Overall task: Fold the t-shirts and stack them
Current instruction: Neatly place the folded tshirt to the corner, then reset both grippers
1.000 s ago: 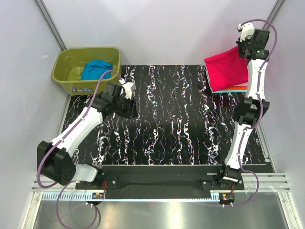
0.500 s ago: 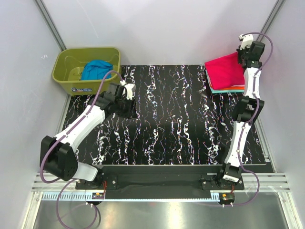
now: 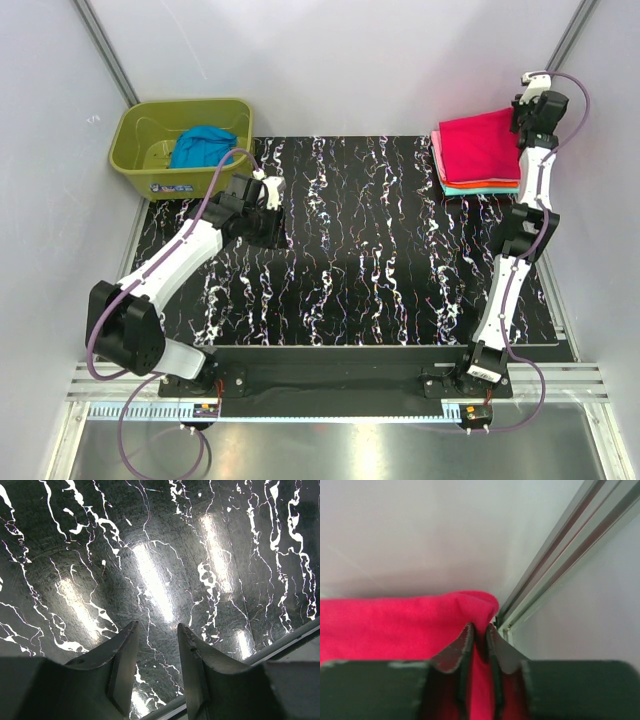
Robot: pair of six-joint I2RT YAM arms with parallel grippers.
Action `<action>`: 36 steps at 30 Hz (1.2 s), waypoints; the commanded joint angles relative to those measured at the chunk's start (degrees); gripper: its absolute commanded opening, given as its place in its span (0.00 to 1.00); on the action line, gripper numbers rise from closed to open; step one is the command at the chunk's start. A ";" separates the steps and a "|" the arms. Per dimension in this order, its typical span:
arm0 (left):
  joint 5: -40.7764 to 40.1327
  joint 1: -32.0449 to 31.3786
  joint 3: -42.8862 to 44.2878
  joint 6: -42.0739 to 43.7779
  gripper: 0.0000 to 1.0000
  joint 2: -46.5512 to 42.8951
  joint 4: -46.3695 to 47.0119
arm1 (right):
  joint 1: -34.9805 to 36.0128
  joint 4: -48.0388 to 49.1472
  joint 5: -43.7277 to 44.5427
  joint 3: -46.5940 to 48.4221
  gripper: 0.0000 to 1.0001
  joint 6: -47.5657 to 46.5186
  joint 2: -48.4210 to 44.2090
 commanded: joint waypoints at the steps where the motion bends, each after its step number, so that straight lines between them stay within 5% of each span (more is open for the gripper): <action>1: -1.08 0.15 0.86 0.48 0.42 0.24 1.33 | -0.22 7.59 -0.52 3.57 0.23 3.73 0.97; 3: -0.82 0.15 0.86 0.31 0.42 0.42 1.33 | -0.22 8.12 -0.69 3.75 0.45 4.87 0.45; 7: -0.03 0.15 1.04 0.13 0.42 -0.02 1.33 | -0.14 8.12 1.32 -1.94 0.67 7.42 -4.90; 14: 3.04 0.15 1.56 0.04 0.44 -3.97 2.12 | 0.48 -1.10 1.50 -16.88 0.66 17.44 -21.33; 19: 4.54 0.59 1.12 -0.05 0.45 -7.31 3.78 | 3.90 -5.15 1.94 -36.74 0.68 22.20 -38.38; 21: 4.54 0.85 0.42 0.04 0.45 -8.19 4.31 | 5.92 -4.71 1.86 -43.93 0.63 21.84 -43.93; 22: 4.46 0.85 0.16 0.04 0.46 -8.89 4.58 | 6.10 -3.93 0.98 -45.63 0.42 22.19 -44.98; 25: 4.28 0.85 -0.63 -0.05 0.46 -9.42 4.93 | 6.10 -3.13 -1.74 -49.33 0.19 24.83 -45.79; 29: 4.11 0.94 -0.46 -0.05 0.47 -9.07 5.11 | 6.28 -0.67 -6.41 -52.84 0.09 30.18 -43.42; 36: 4.72 0.85 -0.63 0.04 0.47 -7.58 5.20 | 6.28 7.68 -5.26 -59.09 0.09 36.08 -39.38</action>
